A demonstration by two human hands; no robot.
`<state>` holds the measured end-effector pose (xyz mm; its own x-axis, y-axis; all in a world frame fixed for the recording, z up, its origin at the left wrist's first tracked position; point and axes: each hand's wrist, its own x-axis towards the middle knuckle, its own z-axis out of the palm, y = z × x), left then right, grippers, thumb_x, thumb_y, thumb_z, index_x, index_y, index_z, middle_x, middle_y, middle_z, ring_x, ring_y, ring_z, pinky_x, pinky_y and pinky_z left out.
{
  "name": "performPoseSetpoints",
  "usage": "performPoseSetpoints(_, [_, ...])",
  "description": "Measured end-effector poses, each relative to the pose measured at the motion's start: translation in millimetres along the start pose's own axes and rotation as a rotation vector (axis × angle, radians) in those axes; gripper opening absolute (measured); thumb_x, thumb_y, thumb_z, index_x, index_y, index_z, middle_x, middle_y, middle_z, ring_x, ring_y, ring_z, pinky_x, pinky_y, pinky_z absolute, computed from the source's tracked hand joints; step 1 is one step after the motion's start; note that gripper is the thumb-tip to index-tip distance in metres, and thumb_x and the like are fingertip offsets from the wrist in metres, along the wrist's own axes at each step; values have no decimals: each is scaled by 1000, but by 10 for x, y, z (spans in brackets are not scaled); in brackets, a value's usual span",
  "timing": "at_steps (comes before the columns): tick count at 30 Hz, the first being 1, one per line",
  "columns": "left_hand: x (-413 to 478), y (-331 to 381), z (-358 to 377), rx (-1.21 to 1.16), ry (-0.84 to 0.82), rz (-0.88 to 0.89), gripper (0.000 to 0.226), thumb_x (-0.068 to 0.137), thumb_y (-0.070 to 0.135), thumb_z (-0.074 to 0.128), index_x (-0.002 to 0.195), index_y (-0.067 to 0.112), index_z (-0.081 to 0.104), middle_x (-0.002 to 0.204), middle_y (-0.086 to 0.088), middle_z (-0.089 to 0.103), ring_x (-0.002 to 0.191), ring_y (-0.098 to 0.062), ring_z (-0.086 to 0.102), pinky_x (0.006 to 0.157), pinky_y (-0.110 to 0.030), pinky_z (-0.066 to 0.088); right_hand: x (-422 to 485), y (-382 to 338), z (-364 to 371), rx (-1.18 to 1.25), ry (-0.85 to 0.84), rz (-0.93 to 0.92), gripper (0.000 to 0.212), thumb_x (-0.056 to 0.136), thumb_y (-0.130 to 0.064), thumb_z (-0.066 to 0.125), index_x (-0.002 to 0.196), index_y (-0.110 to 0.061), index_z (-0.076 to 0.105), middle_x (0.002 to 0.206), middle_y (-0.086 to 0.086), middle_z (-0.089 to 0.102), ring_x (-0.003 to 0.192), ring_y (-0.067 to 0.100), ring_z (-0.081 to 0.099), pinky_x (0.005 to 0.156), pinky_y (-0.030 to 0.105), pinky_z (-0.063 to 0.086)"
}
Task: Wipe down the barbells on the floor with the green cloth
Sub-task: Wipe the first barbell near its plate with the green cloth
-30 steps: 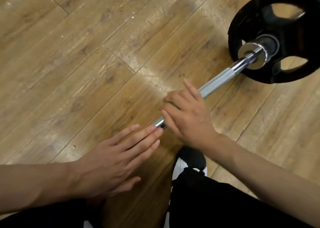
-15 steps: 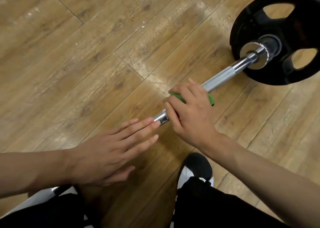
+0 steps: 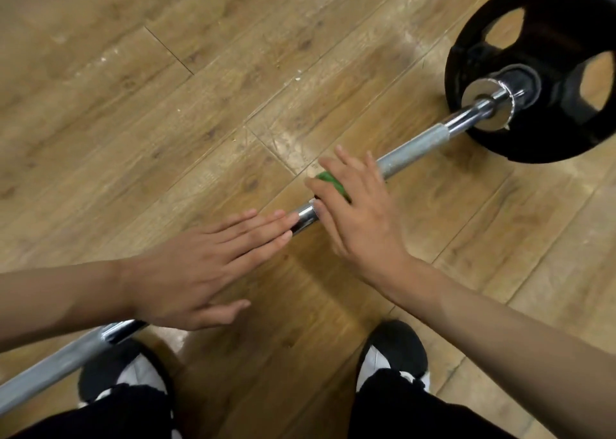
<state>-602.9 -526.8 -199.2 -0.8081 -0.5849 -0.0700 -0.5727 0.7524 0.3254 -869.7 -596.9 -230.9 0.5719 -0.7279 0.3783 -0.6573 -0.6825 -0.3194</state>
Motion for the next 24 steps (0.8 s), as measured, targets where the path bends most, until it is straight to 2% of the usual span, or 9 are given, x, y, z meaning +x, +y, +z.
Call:
performPoseSetpoints(2, [-16,-77,-37,41,-11,-4,89,100,46,52,163,-4,14,173,-21,6,161,-34,10,128,-51,13,144,288,-61,-142,-48,-181,34,111,-27,46,119,-9,74,134,16,67,138,34,54,124,50,25])
performPoseSetpoints(3, [-24,-114,-59,63,-15,-11,88,100,47,50,164,-3,14,173,-21,5,161,-34,9,127,-51,14,221,493,-104,-205,-35,-201,35,111,-29,45,120,-11,74,133,15,68,137,32,56,124,52,26])
performPoseSetpoints(7, [-85,-268,-139,180,-19,-65,89,101,54,45,165,2,13,174,-17,6,161,-33,8,127,-52,13,421,1123,-218,-208,50,47,42,112,-29,37,123,-8,71,130,17,67,140,34,52,128,53,16])
performPoseSetpoints(11, [-111,-313,-224,222,-23,-146,92,101,60,42,166,3,9,175,-15,3,162,-32,5,127,-51,10,606,758,25,-88,177,203,37,110,-19,41,108,0,73,113,22,66,136,38,53,128,54,16])
performPoseSetpoints(13, [-90,-315,-225,206,-12,-194,94,102,63,39,165,0,8,174,-17,2,162,-31,4,127,-51,10,668,376,269,-39,185,68,34,109,-17,45,107,0,74,109,22,68,131,40,58,125,57,22])
performPoseSetpoints(15, [-76,-343,-195,205,18,-231,94,103,63,38,164,-3,8,174,-19,3,162,-32,4,128,-50,11,714,155,442,-38,133,-141,33,108,-20,47,111,-3,75,111,19,70,128,38,61,124,54,28])
performPoseSetpoints(18, [-64,-477,-161,210,58,-261,93,103,61,38,164,-3,9,173,-20,5,162,-33,6,128,-50,12,972,532,366,-198,146,-334,34,107,-25,48,117,-8,75,110,14,73,120,33,67,121,54,33])
performPoseSetpoints(21, [-92,-656,-172,220,80,-280,93,102,62,39,164,-3,11,173,-20,9,161,-34,8,129,-50,13,1116,1095,225,-222,208,-171,35,107,-23,43,116,-8,74,110,15,71,121,33,65,118,61,33])
performPoseSetpoints(24, [-93,-817,-212,208,95,-287,95,101,64,41,164,-1,12,173,-19,10,161,-32,9,128,-51,15,1223,1121,270,-212,247,65,32,106,-21,46,111,-8,74,110,15,69,120,33,63,118,60,30])
